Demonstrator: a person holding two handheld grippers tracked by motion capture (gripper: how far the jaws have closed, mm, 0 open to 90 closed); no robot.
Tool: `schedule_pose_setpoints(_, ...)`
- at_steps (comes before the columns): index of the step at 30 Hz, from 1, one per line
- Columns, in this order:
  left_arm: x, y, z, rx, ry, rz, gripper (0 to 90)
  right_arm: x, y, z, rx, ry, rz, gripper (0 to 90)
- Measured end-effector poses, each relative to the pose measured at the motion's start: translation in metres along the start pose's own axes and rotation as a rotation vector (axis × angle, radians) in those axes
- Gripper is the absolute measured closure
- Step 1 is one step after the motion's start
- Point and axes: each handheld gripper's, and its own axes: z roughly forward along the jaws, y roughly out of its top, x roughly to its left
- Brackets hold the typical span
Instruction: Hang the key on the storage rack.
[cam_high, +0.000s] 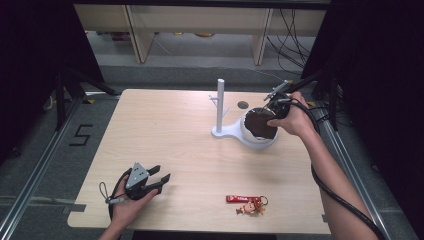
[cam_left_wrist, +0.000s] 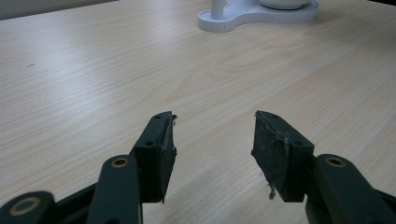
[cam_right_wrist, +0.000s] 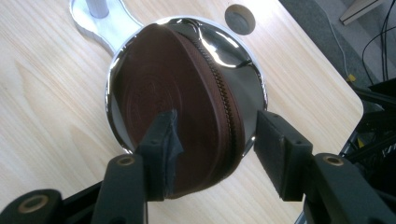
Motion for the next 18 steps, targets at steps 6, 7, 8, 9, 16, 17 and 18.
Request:
schedule_pose_setpoints(6, 0.0, 0.0, 0.0, -0.001, -0.001, 0.0, 47.4, 0.001, -0.008, -0.016, -0.048, 0.009, 0.076, 49.5)
schedule_pose_setpoints(7, 0.0, 0.0, 0.0, 0.0, -0.001, 0.0, 47.4, 0.001, -0.01, -0.019, -0.06, 0.015, 0.096, 50.6)
schedule_pose_setpoints(8, 0.0, 0.0, 0.0, 0.0, 0.0, 0.0, 47.4, 0.0, -0.013, -0.023, -0.071, 0.014, 0.112, 52.2)
schedule_pose_setpoints(9, 0.0, 0.0, 0.0, 0.001, 0.0, 0.001, 47.4, 0.0, -0.016, -0.026, -0.087, 0.016, 0.136, 53.9)
schedule_pose_setpoints(16, 0.0, 0.0, 0.0, -0.001, 0.001, -0.002, 47.3, 0.012, -0.048, -0.034, -0.073, 0.12, 0.318, 69.8)
schedule_pose_setpoints(17, 0.0, 0.0, 0.0, 0.001, 0.002, -0.001, 47.4, 0.014, -0.053, -0.033, -0.073, 0.127, 0.316, 70.1)
schedule_pose_setpoints(18, -0.001, 0.0, 0.0, 0.0, 0.004, 0.0, 47.4, 0.018, -0.06, -0.032, -0.063, 0.132, 0.341, 70.1)
